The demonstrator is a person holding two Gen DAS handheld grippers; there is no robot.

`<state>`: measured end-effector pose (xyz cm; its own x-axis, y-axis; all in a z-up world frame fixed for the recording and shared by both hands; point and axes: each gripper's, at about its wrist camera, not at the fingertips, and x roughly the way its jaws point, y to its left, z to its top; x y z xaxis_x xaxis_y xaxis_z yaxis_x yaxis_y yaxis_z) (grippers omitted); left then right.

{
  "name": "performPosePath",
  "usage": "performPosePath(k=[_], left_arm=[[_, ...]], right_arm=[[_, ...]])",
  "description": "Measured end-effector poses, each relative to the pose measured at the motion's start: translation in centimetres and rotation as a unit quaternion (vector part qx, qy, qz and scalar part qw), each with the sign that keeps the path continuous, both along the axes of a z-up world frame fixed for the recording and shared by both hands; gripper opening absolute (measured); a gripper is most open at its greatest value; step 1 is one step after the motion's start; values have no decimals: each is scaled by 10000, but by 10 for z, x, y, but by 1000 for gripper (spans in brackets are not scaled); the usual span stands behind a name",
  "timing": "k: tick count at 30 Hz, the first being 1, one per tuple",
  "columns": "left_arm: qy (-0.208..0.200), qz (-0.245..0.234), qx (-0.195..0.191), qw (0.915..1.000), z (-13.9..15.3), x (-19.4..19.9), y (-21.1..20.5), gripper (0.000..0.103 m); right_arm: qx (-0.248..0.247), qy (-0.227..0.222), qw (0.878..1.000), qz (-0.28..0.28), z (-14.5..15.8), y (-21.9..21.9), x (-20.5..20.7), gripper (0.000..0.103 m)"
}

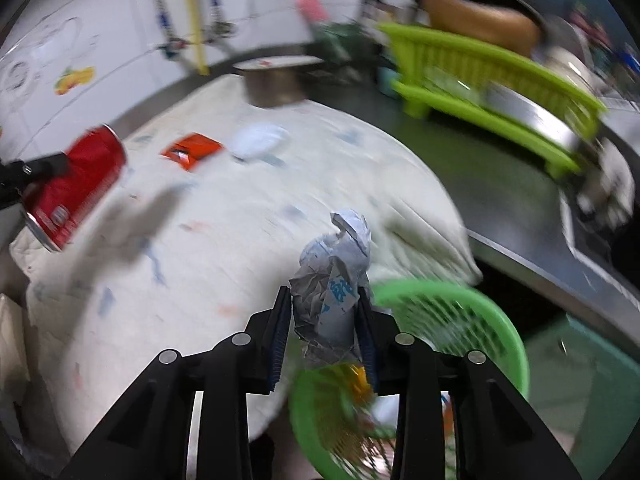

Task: Collect trash
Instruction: 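Drop the can from the left gripper into the basket while the right gripper drops the foil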

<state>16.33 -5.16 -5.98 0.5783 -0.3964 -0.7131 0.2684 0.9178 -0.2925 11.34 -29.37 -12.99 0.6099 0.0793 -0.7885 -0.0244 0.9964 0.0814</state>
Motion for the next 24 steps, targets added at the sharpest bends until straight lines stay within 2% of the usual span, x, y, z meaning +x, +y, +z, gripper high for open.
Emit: performPosePath(k=[6, 9, 11, 13, 17, 19, 24], left_arm=[[66, -600, -16, 9982, 0, -11, -54, 59], [125, -877, -9, 9961, -3, -16, -80, 59], [186, -1061, -23, 9942, -7, -20, -99, 59], [263, -1224, 3, 9921, -12, -23, -116, 59], [446, -1596, 90, 9861, -28, -29, -157, 59], [484, -1712, 135, 9840, -35, -31, -171, 59], [704, -1972, 347, 9772, -64, -31, -211, 59]], right_arm=[[87, 111, 9979, -630, -15, -44, -40, 36], [170, 106, 9959, -881, -17, -59, -56, 51], [180, 51, 9946, -1023, -17, -67, -68, 52], [210, 20, 9931, -1150, -16, -74, -77, 60], [258, -112, 9901, -1377, -10, -87, -99, 63], [253, -199, 9887, -1466, -6, -91, -108, 68], [255, -359, 9854, -1647, 2, -102, -130, 69]])
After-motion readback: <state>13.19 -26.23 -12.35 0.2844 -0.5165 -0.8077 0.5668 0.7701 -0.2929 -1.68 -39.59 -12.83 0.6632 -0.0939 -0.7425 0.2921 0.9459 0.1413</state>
